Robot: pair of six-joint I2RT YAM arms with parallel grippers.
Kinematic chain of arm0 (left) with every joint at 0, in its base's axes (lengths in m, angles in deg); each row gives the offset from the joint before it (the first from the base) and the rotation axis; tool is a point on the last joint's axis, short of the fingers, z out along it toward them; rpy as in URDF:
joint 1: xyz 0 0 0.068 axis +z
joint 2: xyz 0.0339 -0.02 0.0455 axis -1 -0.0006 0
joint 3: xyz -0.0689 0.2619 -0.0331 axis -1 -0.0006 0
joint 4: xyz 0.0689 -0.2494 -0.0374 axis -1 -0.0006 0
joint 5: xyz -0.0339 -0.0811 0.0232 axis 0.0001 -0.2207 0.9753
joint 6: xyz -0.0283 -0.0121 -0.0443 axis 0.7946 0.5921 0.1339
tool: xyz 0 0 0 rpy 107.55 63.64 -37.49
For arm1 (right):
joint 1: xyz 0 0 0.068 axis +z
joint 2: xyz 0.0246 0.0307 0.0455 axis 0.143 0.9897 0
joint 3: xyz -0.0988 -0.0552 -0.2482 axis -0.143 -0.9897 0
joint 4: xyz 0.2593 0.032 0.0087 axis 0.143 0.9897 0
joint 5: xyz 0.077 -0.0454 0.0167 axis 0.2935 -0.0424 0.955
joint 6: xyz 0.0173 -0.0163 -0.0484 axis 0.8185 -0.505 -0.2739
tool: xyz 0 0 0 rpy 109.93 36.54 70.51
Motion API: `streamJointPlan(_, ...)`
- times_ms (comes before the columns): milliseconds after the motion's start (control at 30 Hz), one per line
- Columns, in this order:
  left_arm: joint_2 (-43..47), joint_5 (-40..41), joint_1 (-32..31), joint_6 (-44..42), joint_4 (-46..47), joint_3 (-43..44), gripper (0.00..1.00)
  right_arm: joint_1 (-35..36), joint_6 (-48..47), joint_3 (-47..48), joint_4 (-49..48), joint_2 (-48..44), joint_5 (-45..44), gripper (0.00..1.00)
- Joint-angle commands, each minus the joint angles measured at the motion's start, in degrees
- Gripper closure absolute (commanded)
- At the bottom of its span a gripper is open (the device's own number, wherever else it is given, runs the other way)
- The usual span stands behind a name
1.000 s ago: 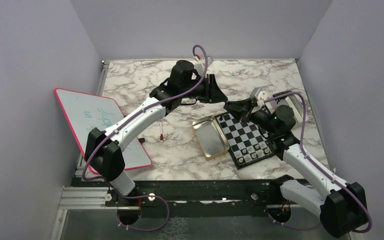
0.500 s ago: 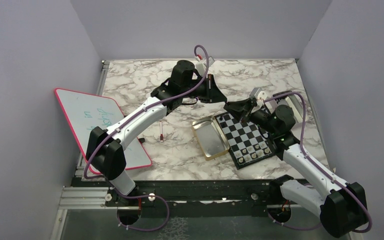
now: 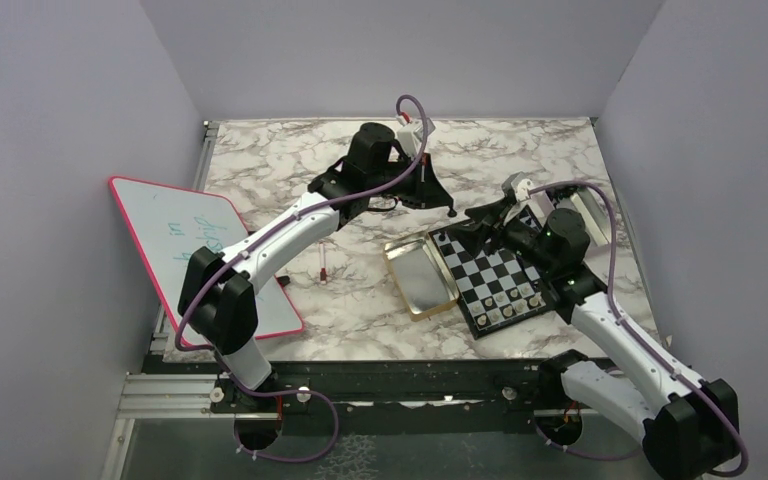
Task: Set up the chess pieces on the board
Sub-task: Place the chess piece on the chessboard.
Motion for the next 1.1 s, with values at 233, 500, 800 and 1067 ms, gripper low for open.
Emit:
streamJointPlan(233, -0.1, 14.8, -0.4, -10.1, 8.6, -1.8, 1.00, 0.4, 19.1, 5.2, 29.1, -10.1, -19.2, 0.04)
streamJointPlan(500, 0.1, 22.2, -2.7, -17.4, 17.9, -6.6, 1.00, 0.3, 23.5, 7.4, 38.9, -6.7, -35.7, 0.00)
streamJointPlan(800, -3.9, 22.6, -7.0, -26.1, 22.8, -7.8, 1.00, -3.1, 27.6, 14.6, 42.6, 6.1, -47.0, 0.00)
streamJointPlan(1067, -9.7, 21.2, -9.2, -28.3, 27.3, -7.7, 1.00, -23.0, 32.1, 16.2, 39.9, 11.1, -30.7, 0.00)
